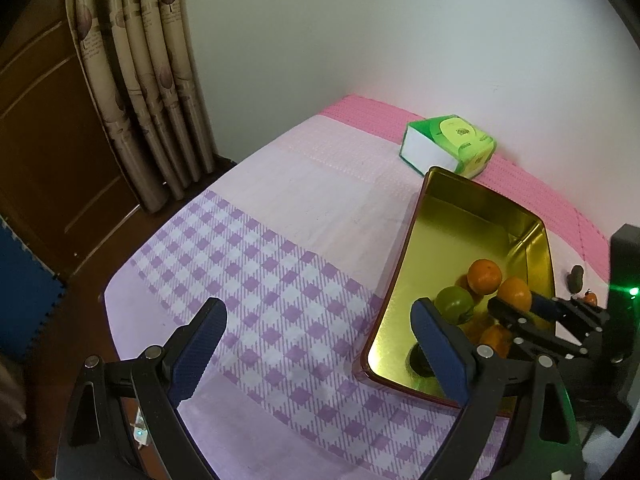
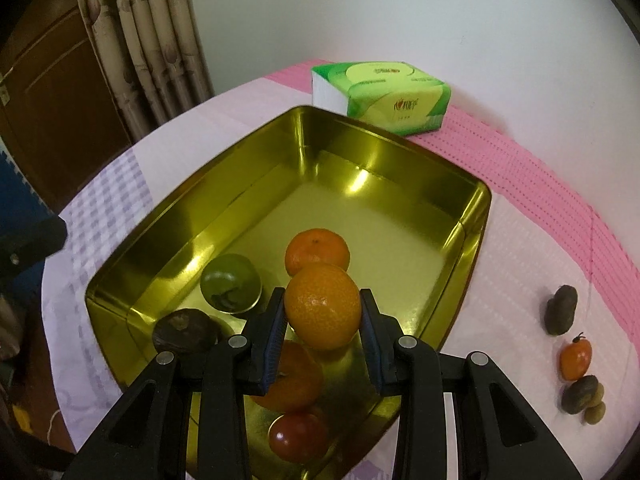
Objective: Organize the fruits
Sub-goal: 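Carry the large mandarin into the gold tray and open the right gripper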
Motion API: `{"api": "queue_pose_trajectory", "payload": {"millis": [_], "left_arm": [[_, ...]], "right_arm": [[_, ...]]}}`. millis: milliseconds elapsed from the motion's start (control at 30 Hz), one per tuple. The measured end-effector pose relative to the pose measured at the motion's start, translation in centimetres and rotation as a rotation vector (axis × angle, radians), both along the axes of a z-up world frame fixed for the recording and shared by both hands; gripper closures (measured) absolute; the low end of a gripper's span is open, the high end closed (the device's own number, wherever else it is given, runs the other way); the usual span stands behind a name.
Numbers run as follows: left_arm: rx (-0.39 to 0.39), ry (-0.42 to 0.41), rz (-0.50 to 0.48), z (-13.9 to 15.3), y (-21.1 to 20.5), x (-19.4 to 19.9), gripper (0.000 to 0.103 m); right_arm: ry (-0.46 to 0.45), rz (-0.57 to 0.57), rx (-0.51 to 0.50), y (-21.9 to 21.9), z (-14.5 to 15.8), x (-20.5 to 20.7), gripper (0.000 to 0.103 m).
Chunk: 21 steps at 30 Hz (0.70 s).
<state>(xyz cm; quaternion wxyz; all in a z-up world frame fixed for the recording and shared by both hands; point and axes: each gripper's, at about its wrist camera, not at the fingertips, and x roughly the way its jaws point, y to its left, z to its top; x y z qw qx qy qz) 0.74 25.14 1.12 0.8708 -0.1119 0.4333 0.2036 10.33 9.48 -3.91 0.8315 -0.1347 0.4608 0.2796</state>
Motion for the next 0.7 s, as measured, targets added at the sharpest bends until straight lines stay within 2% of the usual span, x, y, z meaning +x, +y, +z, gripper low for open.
{"api": "queue_pose_trajectory", "payload": {"millis": [400,700], "left_arm": [[-0.011,0.007,-0.018,-0.2,-0.4,0.1,0.011],[-0.020,0.013,-0.033,-0.5,-0.7,0.2,0.011]], "right_arm": [[0.012,-0.002,0.017,-0.2,0.0,-0.2,0.066],[-0.017,-0.038,0.130,-3.2,3.2,-0.8,0.065]]}}
